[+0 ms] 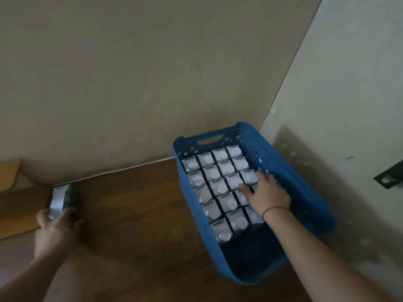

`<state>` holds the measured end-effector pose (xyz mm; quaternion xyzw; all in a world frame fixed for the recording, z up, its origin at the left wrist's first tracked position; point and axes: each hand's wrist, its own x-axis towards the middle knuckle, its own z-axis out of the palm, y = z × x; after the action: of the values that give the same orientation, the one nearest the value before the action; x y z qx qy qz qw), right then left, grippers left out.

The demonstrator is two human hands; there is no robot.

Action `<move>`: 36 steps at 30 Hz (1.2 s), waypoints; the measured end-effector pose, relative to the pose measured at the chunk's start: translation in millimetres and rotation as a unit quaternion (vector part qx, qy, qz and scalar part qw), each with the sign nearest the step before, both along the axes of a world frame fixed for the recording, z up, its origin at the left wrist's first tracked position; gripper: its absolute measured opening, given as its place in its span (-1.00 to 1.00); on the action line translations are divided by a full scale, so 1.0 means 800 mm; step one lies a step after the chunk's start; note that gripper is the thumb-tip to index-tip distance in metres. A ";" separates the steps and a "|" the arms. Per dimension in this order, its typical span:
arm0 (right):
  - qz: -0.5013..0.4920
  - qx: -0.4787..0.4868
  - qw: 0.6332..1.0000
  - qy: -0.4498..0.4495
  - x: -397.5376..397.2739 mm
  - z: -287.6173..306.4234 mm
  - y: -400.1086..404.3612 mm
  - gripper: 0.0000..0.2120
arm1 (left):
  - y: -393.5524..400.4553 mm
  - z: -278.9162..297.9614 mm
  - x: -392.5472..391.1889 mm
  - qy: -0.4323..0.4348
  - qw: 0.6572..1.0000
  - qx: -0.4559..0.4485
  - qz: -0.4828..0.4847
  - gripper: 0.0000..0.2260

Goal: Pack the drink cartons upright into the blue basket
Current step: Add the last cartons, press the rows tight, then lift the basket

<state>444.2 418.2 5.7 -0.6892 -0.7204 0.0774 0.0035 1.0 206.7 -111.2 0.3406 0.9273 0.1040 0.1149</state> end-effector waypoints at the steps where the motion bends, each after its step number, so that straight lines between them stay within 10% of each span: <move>1: 0.015 0.028 0.999 -0.016 -0.004 0.003 0.000 -0.38 | 0.003 0.006 0.004 -0.011 1.000 0.019 0.001 -0.62; 11: 0.274 0.220 0.927 0.130 -0.085 0.048 -0.022 -0.53 | 0.066 0.145 0.115 0.010 0.969 0.219 -0.117 -0.70; 17: 0.473 0.226 0.841 0.133 -0.130 0.092 -0.050 -0.14 | 0.093 0.267 0.216 -0.038 0.906 0.327 -0.267 -0.43; 21: 0.428 0.324 0.808 0.241 -0.094 0.111 -0.043 -0.46 | 0.095 0.296 0.273 -0.124 0.864 0.363 -0.325 -0.31; 27: 0.275 0.210 0.869 0.354 0.021 0.107 -0.028 -0.22 | 0.124 0.253 0.312 -0.099 0.884 0.238 -0.391 -0.35; 36: 0.257 0.064 0.948 0.177 0.120 0.088 -0.013 -0.30 | 0.155 0.210 0.347 0.067 0.925 0.029 -0.372 -0.54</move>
<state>539.9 407.8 76.3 -0.4546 -0.8642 0.1501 0.1547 278.7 330.5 56.7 0.6706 0.7360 0.0580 0.0729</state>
